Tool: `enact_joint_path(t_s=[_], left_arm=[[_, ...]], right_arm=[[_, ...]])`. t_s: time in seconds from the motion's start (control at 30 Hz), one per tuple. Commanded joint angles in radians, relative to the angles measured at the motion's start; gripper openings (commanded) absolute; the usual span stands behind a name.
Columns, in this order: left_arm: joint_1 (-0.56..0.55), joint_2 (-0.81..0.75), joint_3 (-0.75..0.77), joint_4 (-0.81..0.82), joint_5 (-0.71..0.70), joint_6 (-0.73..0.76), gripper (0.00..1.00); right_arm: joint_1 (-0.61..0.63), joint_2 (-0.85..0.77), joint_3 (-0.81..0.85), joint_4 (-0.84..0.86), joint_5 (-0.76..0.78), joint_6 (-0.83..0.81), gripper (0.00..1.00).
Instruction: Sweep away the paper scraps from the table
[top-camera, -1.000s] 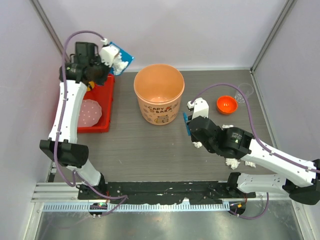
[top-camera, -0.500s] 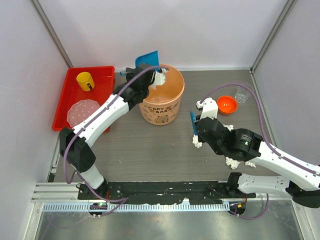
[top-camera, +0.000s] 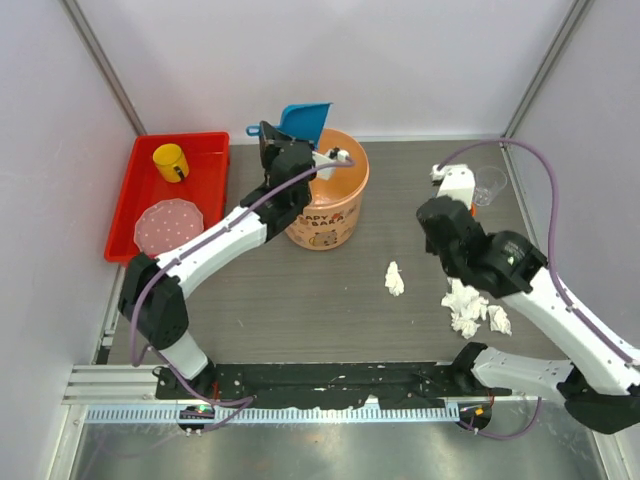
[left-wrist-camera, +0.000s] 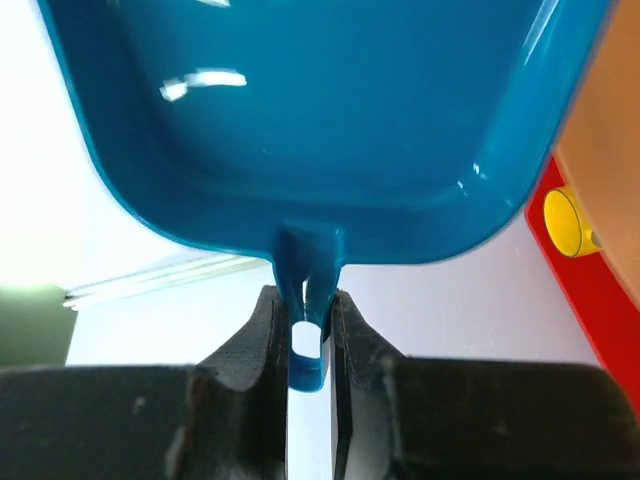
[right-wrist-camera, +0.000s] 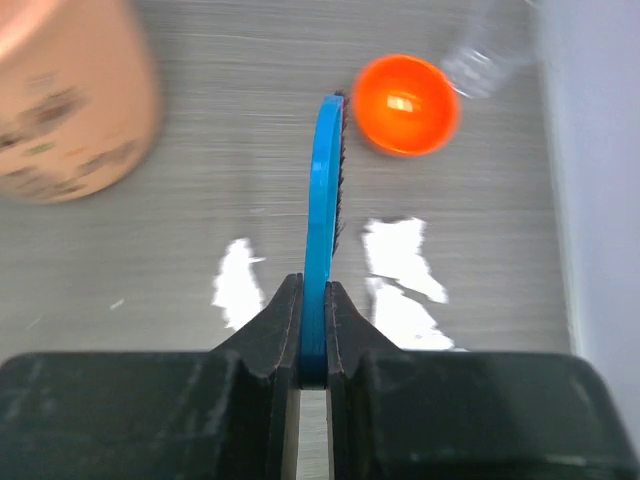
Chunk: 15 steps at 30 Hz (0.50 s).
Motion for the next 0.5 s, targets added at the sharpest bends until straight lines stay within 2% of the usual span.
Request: enact_joint_path(t_s=[0.0,0.03,0.07,0.1,0.2,0.3,0.37,0.4,0.47], left_arm=[[0.003,-0.126,0.236,-0.478,-0.004,-0.516,0.0],[0.017,-0.155,0.343,-0.63,0.039,-0.643,0.0],[0.026,-0.172,0.38,-0.87,0.143,-0.868,0.0],[0.032,-0.192,0.4,-0.959,0.191,-0.938,0.0],[0.044,-0.327,0.321,-1.165,0.361,-1.119,0.0],[0.047,-0.462,0.155,-1.322,0.516,-1.205,0.0],[0.047,-0.534,0.027,-1.436,0.588,-1.226,0.0],[0.047,-0.553,-0.019,-1.463,0.66,-1.232,0.0],[0.049,-0.585,-0.173,-1.485,0.701,-1.236,0.0]], right_arm=[[-0.291,0.078,0.013,-0.078,-0.076,-0.122,0.01],[-0.393,0.101,-0.006,-0.095,-0.093,-0.166,0.01],[-0.429,0.139,-0.014,-0.101,-0.101,-0.182,0.01],[-0.462,0.161,-0.022,-0.108,-0.101,-0.194,0.01],[-0.537,0.208,-0.059,-0.079,-0.055,-0.211,0.01],[-0.58,0.259,-0.089,-0.027,-0.035,-0.246,0.01],[-0.594,0.283,-0.129,0.079,-0.089,-0.317,0.01],[-0.594,0.312,-0.145,0.113,-0.116,-0.355,0.01],[-0.595,0.351,-0.132,0.147,-0.181,-0.354,0.01]])
